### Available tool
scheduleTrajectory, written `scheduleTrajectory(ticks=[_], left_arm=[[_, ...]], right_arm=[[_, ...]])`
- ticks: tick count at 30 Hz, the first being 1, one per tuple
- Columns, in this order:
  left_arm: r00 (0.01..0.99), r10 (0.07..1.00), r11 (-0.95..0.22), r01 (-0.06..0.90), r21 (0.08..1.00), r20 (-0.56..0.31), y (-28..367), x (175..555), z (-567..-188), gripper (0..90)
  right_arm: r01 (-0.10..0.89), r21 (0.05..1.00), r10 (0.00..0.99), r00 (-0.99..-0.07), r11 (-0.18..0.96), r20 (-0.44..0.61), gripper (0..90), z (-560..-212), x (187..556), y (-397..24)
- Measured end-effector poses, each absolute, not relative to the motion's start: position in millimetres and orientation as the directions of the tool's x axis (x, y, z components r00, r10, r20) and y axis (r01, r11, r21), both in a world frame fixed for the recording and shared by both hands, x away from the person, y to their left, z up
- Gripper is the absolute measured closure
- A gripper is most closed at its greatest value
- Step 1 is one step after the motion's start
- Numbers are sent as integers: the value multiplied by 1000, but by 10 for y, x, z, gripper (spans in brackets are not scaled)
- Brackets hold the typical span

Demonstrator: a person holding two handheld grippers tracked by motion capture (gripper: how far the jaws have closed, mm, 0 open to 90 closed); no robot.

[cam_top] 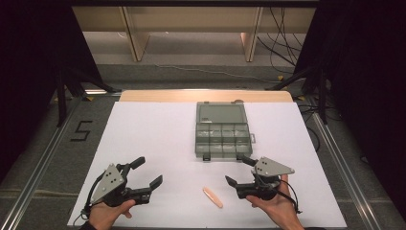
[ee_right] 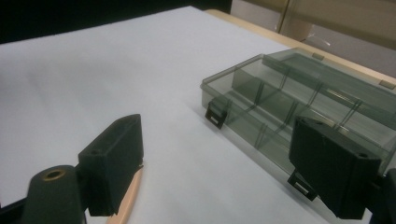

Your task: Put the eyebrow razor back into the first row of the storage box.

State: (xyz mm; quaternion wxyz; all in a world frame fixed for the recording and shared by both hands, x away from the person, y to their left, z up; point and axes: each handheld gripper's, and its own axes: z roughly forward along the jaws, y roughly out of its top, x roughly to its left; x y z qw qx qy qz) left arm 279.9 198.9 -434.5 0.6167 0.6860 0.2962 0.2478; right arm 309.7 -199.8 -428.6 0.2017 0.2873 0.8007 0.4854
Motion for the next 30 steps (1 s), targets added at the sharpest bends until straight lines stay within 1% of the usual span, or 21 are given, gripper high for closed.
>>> scheduleTrajectory(ticks=[5, 7, 9, 15, 16, 19, 22, 30], left_arm=[[701, 712, -62, 102, 993, -27, 1987, 2801, -4346, 161], [703, 710, -62, 97, 993, -24, 1986, 2808, -4350, 161], [701, 712, -61, 103, 993, -29, 1986, 2802, -4349, 161], [702, 712, -62, 103, 993, -28, 1986, 2801, -4348, 161], [707, 706, -52, 96, 994, -32, 1980, 2810, -4355, 161], [702, 712, -62, 102, 993, -28, 1988, 2803, -4349, 161], [704, 710, -57, 97, 994, -28, 1983, 2809, -4351, 161], [704, 709, -57, 98, 994, -29, 1983, 2808, -4351, 161]], right_arm=[[267, 874, 635, -770, 406, -59, 202, -4279, 3125, -1921], [253, 861, 620, -780, 441, -89, 204, -4284, 3159, -1860], [257, 860, 617, -783, 441, -83, 204, -4291, 3165, -1840], [257, 824, 575, -812, 505, -99, 216, -4316, 3208, -1697], [263, 803, 561, -821, 535, -104, 218, -4315, 3215, -1651], [267, 787, 545, -832, 557, -103, 233, -4322, 3227, -1612], [274, 749, 521, -847, 604, -110, 240, -4343, 3246, -1535], [274, 699, 487, -865, 660, -120, 259, -4371, 3266, -1428]])
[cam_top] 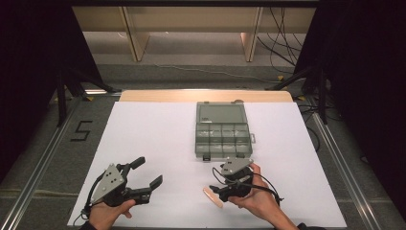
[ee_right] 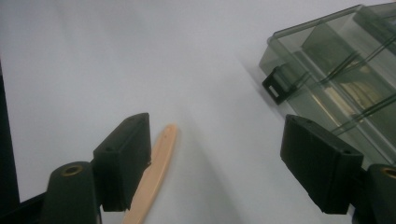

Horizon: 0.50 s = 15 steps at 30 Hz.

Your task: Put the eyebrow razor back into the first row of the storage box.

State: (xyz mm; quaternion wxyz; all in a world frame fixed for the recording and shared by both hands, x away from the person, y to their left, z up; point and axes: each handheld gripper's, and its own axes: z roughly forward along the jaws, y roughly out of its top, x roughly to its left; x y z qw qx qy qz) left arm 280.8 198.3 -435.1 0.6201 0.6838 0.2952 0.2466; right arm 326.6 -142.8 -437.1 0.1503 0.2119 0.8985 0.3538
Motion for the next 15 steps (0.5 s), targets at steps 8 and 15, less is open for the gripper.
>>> scheduleTrajectory(ticks=[8, 15], left_arm=[[702, 712, -59, 104, 993, -31, 1984, 2804, -4350, 161], [702, 712, -58, 104, 993, -32, 1984, 2803, -4350, 161]], right_arm=[[288, 594, 428, -898, 751, -106, 292, -4422, 3282, -1290], [272, 497, 367, -924, 824, -103, 321, -4490, 3291, -1182]])
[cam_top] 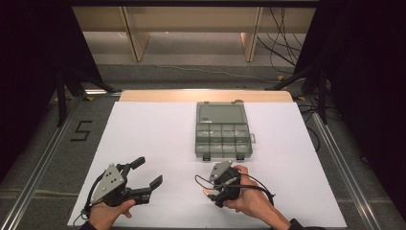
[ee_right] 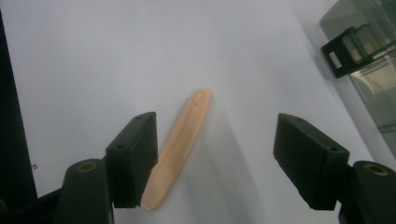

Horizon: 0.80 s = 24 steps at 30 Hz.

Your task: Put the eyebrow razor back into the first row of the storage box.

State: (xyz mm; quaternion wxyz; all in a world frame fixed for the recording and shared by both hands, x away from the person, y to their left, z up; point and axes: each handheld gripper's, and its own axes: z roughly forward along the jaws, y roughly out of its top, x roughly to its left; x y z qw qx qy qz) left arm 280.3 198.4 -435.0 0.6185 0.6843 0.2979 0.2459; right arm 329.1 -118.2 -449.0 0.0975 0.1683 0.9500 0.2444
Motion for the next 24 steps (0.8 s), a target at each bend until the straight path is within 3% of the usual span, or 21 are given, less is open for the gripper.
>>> scheduleTrajectory(ticks=[11, 24], left_arm=[[704, 709, -59, 98, 993, -27, 1986, 2810, -4351, 161], [705, 709, -63, 98, 993, -24, 1988, 2810, -4350, 161]], right_arm=[[254, 384, 303, -950, 888, -72, 403, -4549, 3292, -1034], [280, 317, 307, -951, 906, -39, 533, -4604, 3327, -956]])
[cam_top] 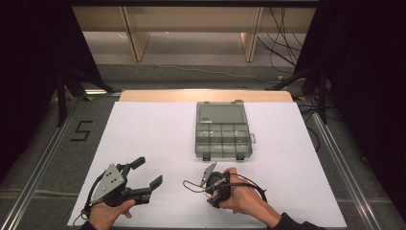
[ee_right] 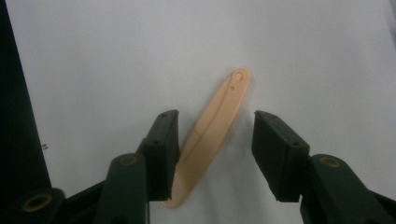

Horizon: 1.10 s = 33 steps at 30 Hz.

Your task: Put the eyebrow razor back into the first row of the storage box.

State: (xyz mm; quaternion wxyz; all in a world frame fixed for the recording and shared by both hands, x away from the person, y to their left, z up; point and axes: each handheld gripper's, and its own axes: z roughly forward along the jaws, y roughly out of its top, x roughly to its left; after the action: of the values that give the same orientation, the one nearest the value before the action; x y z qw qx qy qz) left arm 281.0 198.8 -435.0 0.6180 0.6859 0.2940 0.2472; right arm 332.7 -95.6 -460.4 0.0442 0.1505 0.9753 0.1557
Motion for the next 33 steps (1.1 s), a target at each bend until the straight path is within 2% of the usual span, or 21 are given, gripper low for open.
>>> scheduleTrajectory(ticks=[13, 21, 23, 26, 27, 28, 29, 30, 33], left_arm=[[703, 711, -64, 102, 993, -27, 1990, 2803, -4348, 161], [703, 711, -64, 102, 993, -26, 1991, 2803, -4346, 161], [702, 712, -63, 103, 993, -27, 1993, 2803, -4345, 161], [702, 711, -63, 102, 993, -27, 1993, 2804, -4346, 161], [702, 712, -64, 102, 993, -26, 1993, 2803, -4345, 161], [702, 712, -64, 102, 993, -26, 1993, 2803, -4345, 161], [702, 712, -64, 102, 993, -26, 1993, 2803, -4345, 161], [702, 712, -65, 102, 993, -25, 1993, 2803, -4345, 161], [701, 712, -64, 102, 993, -26, 1993, 2803, -4345, 161]], right_arm=[[271, 275, 283, -959, 922, -4, 734, -4597, 3361, -904], [241, 262, 258, -966, 935, -32, 741, -4587, 3351, -879], [186, 243, 209, -975, 952, -73, 741, -4554, 3366, -889], [186, 258, 213, -973, 948, -83, 742, -4510, 3371, -901], [227, 279, 254, -965, 933, -66, 742, -4492, 3349, -895], [226, 282, 255, -964, 932, -72, 742, -4483, 3354, -898], [185, 270, 217, -972, 945, -94, 742, -4464, 3384, -920], [223, 293, 254, -964, 930, -73, 742, -4459, 3366, -915], [222, 299, 256, -964, 928, -79, 742, -4432, 3383, -932]])
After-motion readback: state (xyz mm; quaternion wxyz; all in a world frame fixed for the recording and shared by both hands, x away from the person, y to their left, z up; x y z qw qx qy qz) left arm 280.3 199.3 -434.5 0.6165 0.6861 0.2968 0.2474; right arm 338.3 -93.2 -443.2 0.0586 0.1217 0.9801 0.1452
